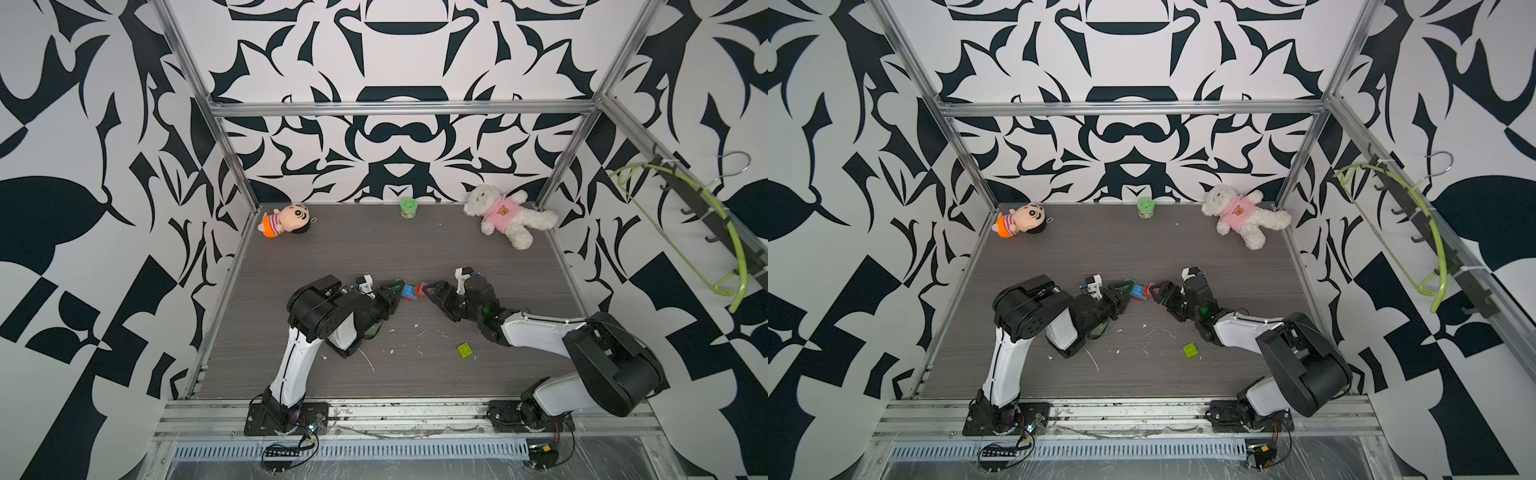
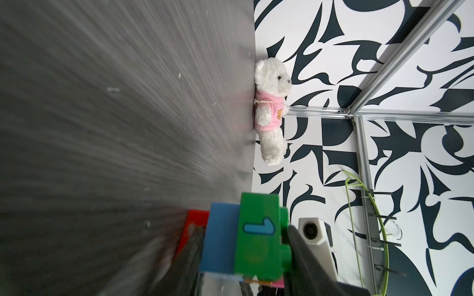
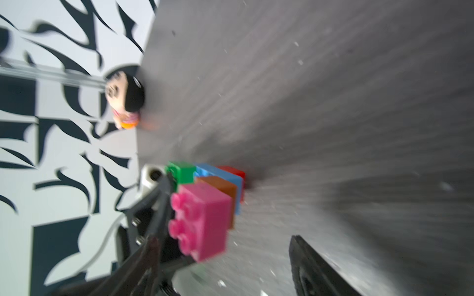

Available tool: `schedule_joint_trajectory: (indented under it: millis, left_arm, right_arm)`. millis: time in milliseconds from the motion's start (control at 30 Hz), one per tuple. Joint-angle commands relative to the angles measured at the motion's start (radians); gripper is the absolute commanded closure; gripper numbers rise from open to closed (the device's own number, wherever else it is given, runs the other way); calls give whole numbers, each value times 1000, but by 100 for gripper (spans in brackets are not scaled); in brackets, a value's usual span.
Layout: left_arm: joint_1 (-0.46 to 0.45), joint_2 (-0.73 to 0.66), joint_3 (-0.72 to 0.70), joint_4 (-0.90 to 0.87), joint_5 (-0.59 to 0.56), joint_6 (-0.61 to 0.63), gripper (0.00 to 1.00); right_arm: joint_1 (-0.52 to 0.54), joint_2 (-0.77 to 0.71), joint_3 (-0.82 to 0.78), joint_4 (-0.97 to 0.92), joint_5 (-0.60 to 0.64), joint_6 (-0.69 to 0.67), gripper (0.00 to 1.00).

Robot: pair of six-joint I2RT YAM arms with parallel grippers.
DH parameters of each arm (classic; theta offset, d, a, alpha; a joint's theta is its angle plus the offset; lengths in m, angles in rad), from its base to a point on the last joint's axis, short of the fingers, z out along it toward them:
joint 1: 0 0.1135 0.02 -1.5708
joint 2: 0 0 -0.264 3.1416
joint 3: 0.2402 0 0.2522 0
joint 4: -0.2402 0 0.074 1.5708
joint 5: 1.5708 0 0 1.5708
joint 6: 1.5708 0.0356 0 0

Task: Assemble the letter v with lego
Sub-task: Assemble the lego brick with the lego brick.

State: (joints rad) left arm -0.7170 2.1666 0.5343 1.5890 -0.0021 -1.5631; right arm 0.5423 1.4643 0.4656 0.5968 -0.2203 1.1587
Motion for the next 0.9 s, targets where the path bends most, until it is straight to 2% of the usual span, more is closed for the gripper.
schedule_joint_trajectory:
  millis: [0, 167, 233, 400, 500, 600, 733, 867]
  left_arm:
    - [-6, 19, -2, -149, -52, 2, 77]
    - [-13, 13, -12, -149, -85, -11, 77]
    - [-15, 4, -16, -149, -94, -5, 77]
    - [-16, 5, -10, -149, -97, -7, 77]
    - [-21, 12, -2, -149, -101, -14, 78]
    - [-22, 13, 4, -149, -99, -13, 78]
    - [-23, 6, -2, -149, -109, -11, 78]
    - [-22, 11, 1, -149, -108, -12, 78]
  right_arm:
    - [33, 25, -4, 300, 118, 104, 20]
    - [42, 92, -41, 426, 171, 160, 25]
    - [55, 100, -70, 451, 217, 184, 25]
    - [59, 136, -93, 481, 244, 211, 24]
    - [61, 248, -93, 651, 231, 251, 27]
    - [69, 398, -77, 830, 229, 325, 37]
    - [130, 406, -62, 829, 316, 281, 36]
    - [132, 398, -63, 824, 324, 266, 34]
